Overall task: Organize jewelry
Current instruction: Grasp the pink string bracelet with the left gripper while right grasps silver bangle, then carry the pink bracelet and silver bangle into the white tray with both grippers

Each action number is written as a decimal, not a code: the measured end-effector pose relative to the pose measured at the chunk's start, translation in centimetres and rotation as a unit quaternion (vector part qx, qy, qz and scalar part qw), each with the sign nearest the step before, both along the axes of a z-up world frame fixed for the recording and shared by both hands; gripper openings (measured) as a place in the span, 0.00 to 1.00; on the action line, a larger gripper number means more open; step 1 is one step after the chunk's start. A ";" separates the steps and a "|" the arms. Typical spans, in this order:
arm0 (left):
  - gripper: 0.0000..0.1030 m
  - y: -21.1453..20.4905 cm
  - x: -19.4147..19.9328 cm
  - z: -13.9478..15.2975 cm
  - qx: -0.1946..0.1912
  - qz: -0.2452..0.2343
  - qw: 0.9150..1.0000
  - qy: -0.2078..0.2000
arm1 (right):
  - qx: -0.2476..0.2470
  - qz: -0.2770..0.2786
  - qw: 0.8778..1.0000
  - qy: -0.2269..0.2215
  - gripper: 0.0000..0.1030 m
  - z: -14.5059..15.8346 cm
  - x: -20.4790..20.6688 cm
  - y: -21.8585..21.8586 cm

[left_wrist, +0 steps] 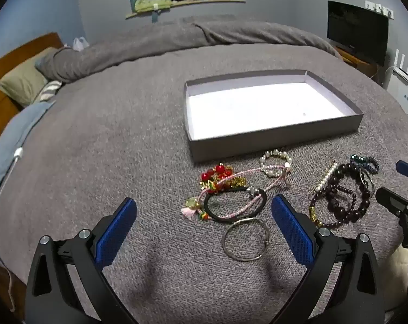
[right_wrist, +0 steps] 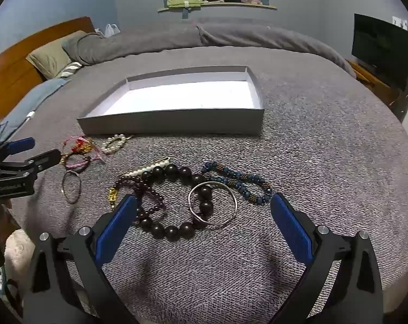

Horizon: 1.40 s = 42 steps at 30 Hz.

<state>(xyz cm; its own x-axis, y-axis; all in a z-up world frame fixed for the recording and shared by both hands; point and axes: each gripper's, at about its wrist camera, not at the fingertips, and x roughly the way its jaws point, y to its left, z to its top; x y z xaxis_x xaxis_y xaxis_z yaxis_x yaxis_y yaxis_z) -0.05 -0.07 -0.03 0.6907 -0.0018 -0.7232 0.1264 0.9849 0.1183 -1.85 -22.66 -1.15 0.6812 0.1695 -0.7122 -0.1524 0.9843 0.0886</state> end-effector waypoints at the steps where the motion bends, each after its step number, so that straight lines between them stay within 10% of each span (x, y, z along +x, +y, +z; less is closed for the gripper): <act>1: 0.96 -0.1 0.0 -0.1 0.004 -0.003 1.000 0.000 | 0.000 -0.001 1.000 0.000 0.95 0.0 0.0 -0.1; 29: 0.92 1.8 1.6 -1.9 -0.059 -0.075 0.995 0.030 | 0.017 0.025 1.000 0.000 0.91 -1.0 0.2 -3.0; 35: 0.51 -0.1 2.6 -2.1 -0.001 -0.108 0.994 0.017 | 0.022 0.037 0.999 0.020 0.82 -1.8 0.5 -2.4; 39: 0.15 -0.2 2.7 -2.0 -0.014 -0.125 0.992 0.011 | 0.033 0.045 0.998 0.034 0.74 -2.2 0.8 -2.0; 42: 0.06 0.3 2.3 -1.1 -0.037 -0.134 0.990 -0.003 | 0.042 0.047 0.997 0.045 0.72 -2.5 1.1 -1.8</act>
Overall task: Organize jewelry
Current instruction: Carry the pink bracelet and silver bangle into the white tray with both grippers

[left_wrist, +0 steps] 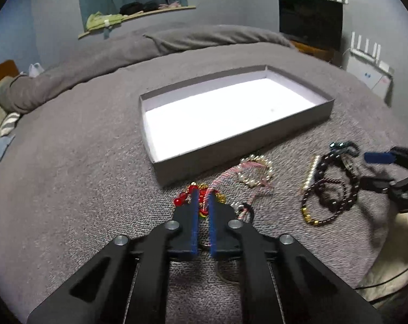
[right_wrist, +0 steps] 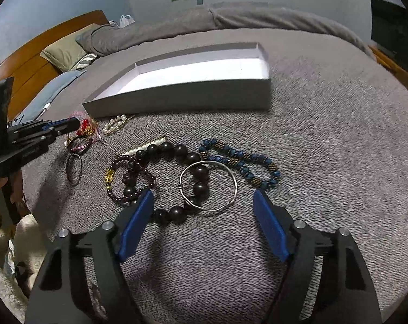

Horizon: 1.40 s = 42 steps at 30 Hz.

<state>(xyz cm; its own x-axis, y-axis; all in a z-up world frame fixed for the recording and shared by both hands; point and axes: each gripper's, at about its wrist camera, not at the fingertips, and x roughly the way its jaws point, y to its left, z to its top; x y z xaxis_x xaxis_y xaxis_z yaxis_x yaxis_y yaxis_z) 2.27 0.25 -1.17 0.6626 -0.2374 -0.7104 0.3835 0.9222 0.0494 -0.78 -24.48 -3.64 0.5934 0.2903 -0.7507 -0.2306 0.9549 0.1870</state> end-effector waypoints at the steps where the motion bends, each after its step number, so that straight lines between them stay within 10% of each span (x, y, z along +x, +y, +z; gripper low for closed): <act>1: 0.06 0.3 -0.2 0.4 -0.006 0.000 1.000 -0.002 | 0.001 -0.002 1.000 0.001 0.72 0.0 0.1 0.0; 15: 0.06 2.4 -1.2 7.2 -0.053 0.001 0.997 -0.054 | -0.004 -0.015 1.000 0.024 0.48 -0.9 2.3 0.5; 27: 0.06 2.5 -1.0 8.2 -0.067 -0.003 0.997 -0.049 | -0.019 -0.011 1.000 -0.011 0.48 1.5 0.9 0.2; 42: 0.06 0.5 12.0 6.3 -0.081 0.008 0.997 0.018 | -0.045 0.000 0.995 -0.093 0.48 7.8 12.2 1.6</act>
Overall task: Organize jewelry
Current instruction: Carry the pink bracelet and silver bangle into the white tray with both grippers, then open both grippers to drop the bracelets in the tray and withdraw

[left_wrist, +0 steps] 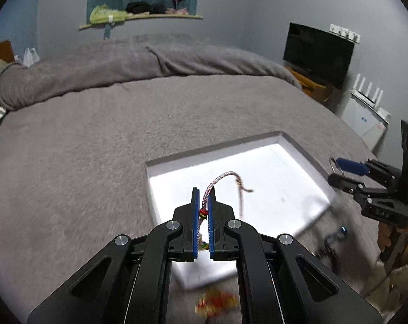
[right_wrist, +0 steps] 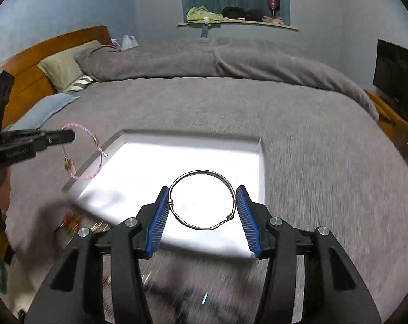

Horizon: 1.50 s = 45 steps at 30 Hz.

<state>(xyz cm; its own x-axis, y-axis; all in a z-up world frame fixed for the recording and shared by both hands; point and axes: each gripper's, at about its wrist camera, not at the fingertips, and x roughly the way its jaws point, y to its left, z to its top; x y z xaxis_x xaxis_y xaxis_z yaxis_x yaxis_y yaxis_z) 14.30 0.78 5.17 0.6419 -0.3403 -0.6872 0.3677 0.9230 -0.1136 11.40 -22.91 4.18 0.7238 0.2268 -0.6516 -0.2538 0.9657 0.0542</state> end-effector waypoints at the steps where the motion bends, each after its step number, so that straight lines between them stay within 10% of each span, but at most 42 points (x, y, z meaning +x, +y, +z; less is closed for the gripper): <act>1: 0.06 -0.1 0.9 -0.3 -0.001 0.002 1.000 0.005 | -0.006 -0.001 1.000 0.004 0.48 -0.2 1.3 0.2; 18: 0.08 -1.0 9.5 -7.0 0.057 0.031 0.993 0.096 | -0.076 -0.033 0.991 0.105 0.49 -5.6 11.1 2.9; 24: 0.45 -1.1 9.2 -6.9 0.058 0.026 0.994 0.089 | -0.076 -0.028 0.992 0.094 0.64 -5.1 11.0 3.0; 31: 0.61 -1.3 6.5 -3.8 0.056 0.022 0.997 0.052 | -0.057 -0.025 0.996 0.057 0.85 -2.5 8.8 2.4; 33: 0.83 -1.0 5.3 -2.6 0.054 0.029 0.998 0.035 | -0.051 -0.024 0.997 0.045 0.89 -1.5 8.0 2.2; 45: 0.89 0.6 -0.4 1.2 0.058 0.047 0.997 -0.024 | -0.019 -0.040 0.999 -0.004 0.95 2.1 1.3 0.0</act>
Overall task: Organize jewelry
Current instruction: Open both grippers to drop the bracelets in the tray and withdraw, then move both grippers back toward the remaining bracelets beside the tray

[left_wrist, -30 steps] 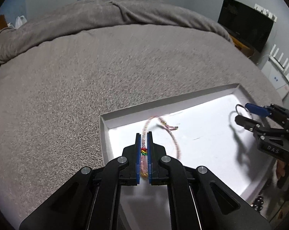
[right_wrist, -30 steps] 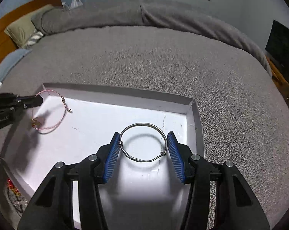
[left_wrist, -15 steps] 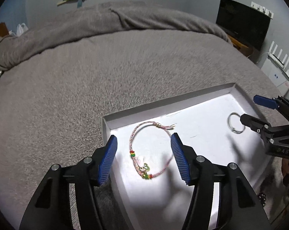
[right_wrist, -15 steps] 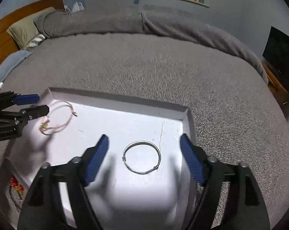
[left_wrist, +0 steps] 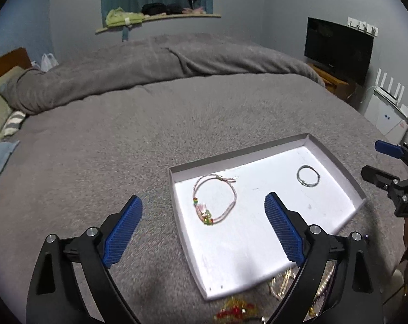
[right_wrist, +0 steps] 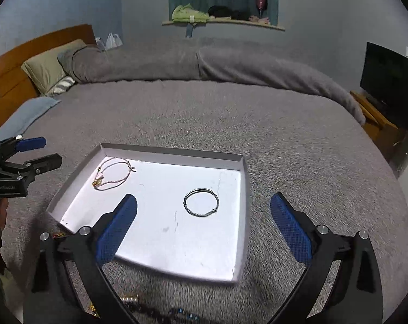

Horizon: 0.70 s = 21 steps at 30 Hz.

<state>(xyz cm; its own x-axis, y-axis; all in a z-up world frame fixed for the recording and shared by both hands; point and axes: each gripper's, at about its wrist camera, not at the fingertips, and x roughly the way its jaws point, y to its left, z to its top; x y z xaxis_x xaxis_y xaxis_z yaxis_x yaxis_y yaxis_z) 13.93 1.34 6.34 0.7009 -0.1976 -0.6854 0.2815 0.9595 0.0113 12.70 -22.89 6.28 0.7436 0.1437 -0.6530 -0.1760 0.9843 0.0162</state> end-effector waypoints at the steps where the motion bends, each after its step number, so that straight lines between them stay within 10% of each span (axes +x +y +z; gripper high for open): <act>1: 0.90 -0.1 -0.4 0.2 0.001 0.000 1.000 -0.004 | 0.003 -0.004 1.000 -0.007 0.95 0.2 -0.7 -0.3; 21: 0.92 1.0 -10.0 -2.5 0.014 0.007 1.000 -0.024 | -0.028 -0.083 0.995 -0.041 0.95 -1.3 -9.2 -3.9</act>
